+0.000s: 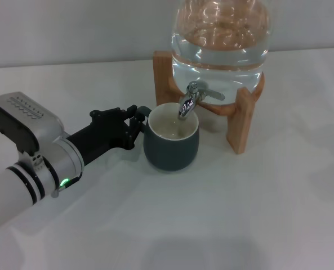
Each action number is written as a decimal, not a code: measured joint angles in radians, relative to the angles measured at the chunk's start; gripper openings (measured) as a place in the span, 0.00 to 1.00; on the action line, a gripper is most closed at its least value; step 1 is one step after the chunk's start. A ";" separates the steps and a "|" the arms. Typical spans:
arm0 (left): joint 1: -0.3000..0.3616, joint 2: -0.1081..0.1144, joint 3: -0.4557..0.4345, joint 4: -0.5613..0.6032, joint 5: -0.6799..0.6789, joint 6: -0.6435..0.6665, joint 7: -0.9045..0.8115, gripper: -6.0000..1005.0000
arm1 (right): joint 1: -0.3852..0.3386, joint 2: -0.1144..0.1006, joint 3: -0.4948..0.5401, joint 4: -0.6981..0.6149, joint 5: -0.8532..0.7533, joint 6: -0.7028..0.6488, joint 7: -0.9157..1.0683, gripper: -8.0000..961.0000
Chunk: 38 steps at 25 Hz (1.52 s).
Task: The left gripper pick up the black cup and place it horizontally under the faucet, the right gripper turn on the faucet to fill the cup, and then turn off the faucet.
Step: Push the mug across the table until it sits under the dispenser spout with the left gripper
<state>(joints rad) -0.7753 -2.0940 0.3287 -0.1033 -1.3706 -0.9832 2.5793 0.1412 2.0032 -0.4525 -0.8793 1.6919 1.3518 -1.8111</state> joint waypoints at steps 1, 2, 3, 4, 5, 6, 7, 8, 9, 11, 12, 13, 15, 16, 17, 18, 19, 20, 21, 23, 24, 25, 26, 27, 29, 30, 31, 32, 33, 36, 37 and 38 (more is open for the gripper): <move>-0.002 0.000 0.001 -0.001 0.001 0.000 0.000 0.17 | 0.000 0.000 0.000 0.000 0.000 0.000 0.000 0.87; -0.004 0.000 0.002 -0.002 0.003 0.000 0.000 0.17 | 0.000 0.000 0.000 0.000 0.000 0.001 0.000 0.87; -0.005 0.000 0.002 -0.002 0.005 0.000 0.000 0.17 | 0.000 0.000 0.000 0.000 0.000 0.001 0.000 0.87; -0.006 0.000 0.003 -0.003 0.008 -0.001 0.000 0.17 | 0.001 0.000 0.000 0.000 0.000 0.001 0.000 0.87; -0.006 0.000 0.003 -0.003 0.010 -0.002 0.000 0.17 | 0.001 0.000 0.000 0.000 0.000 0.001 0.000 0.87; -0.006 0.000 0.003 -0.003 0.012 -0.004 0.000 0.17 | 0.002 0.000 0.000 0.000 0.000 0.001 0.000 0.87; -0.006 0.000 0.003 -0.004 0.013 -0.007 0.001 0.17 | 0.002 0.000 0.000 0.000 0.000 0.001 0.000 0.87; -0.006 0.000 0.003 -0.004 0.015 -0.009 0.000 0.17 | 0.002 0.000 0.000 0.000 0.000 0.001 0.000 0.87; -0.005 0.000 0.003 -0.005 0.019 -0.010 0.001 0.17 | 0.002 0.000 0.000 0.000 0.000 0.000 0.000 0.87; -0.004 0.000 0.003 -0.005 0.026 -0.012 0.000 0.17 | 0.003 0.000 0.000 0.000 0.000 0.000 -0.001 0.87; -0.003 0.000 0.002 -0.006 0.029 -0.013 0.000 0.17 | 0.004 0.000 0.000 0.000 0.000 0.000 0.000 0.87; -0.003 0.000 0.003 -0.006 0.029 -0.013 0.000 0.17 | 0.005 0.000 0.000 0.000 0.000 -0.001 0.000 0.87; -0.002 0.000 0.002 -0.006 0.030 -0.014 -0.001 0.17 | 0.008 0.000 0.000 0.001 0.000 -0.003 0.000 0.87; -0.001 0.001 0.002 -0.006 0.030 -0.014 -0.001 0.17 | 0.010 0.000 0.000 0.004 0.000 -0.003 0.000 0.87; -0.001 0.001 0.002 -0.006 0.030 -0.014 -0.001 0.17 | 0.012 0.000 0.000 0.007 0.000 -0.003 0.000 0.87; -0.001 0.001 0.003 -0.006 0.030 -0.014 -0.002 0.17 | 0.014 0.000 0.000 0.009 0.000 -0.003 0.000 0.87; -0.001 0.002 0.003 -0.006 0.030 -0.014 -0.002 0.17 | 0.015 0.000 0.000 0.011 0.000 -0.003 0.000 0.87; -0.001 0.002 0.003 -0.006 0.030 -0.014 -0.002 0.17 | 0.015 0.000 0.000 0.012 0.000 -0.003 0.000 0.87; -0.002 0.002 0.003 -0.006 0.030 -0.013 -0.002 0.17 | 0.016 0.000 0.000 0.012 0.000 -0.003 0.000 0.87; -0.003 0.002 0.003 -0.006 0.030 -0.009 -0.003 0.17 | 0.016 0.000 0.000 0.013 0.000 -0.004 0.000 0.87; -0.003 0.002 0.003 -0.006 0.030 -0.009 -0.003 0.17 | 0.016 0.000 0.000 0.013 0.000 -0.004 0.000 0.87; -0.004 0.002 0.003 -0.006 0.030 -0.006 -0.004 0.17 | 0.016 0.000 0.000 0.013 0.000 -0.004 0.000 0.87; -0.004 0.003 0.003 -0.006 0.030 -0.006 -0.004 0.17 | 0.016 0.000 0.000 0.013 0.000 -0.004 0.000 0.87; -0.004 0.003 0.003 -0.006 0.030 -0.005 -0.004 0.17 | 0.016 0.000 0.000 0.013 0.000 -0.004 0.000 0.87; -0.005 0.003 0.004 -0.006 0.030 -0.005 -0.005 0.17 | 0.016 0.000 0.000 0.013 0.000 -0.005 0.000 0.87; -0.006 0.003 0.004 -0.006 0.031 -0.005 -0.005 0.17 | 0.015 0.000 0.000 0.013 0.000 -0.005 0.000 0.87; -0.006 0.003 0.004 -0.006 0.032 -0.004 -0.005 0.17 | 0.015 0.000 0.000 0.013 0.000 -0.005 0.000 0.87; -0.007 0.003 0.004 -0.006 0.033 -0.003 -0.005 0.17 | 0.015 0.000 0.000 0.013 0.000 -0.005 0.000 0.87; -0.007 0.003 0.004 -0.006 0.035 -0.002 -0.005 0.17 | 0.016 0.000 0.000 0.013 0.000 -0.006 0.000 0.87; -0.007 0.003 0.004 -0.006 0.035 0.005 -0.005 0.17 | 0.017 0.000 0.000 0.013 0.000 -0.006 0.000 0.87; -0.007 0.003 0.004 -0.006 0.037 0.007 -0.006 0.17 | 0.017 0.000 0.000 0.013 0.000 -0.006 0.000 0.87; -0.007 0.003 0.004 -0.006 0.038 0.008 -0.007 0.17 | 0.017 0.000 0.000 0.013 0.000 -0.006 0.000 0.87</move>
<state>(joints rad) -0.7823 -2.0908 0.3329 -0.1089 -1.3330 -0.9747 2.5719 0.1580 2.0033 -0.4525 -0.8666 1.6918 1.3453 -1.8115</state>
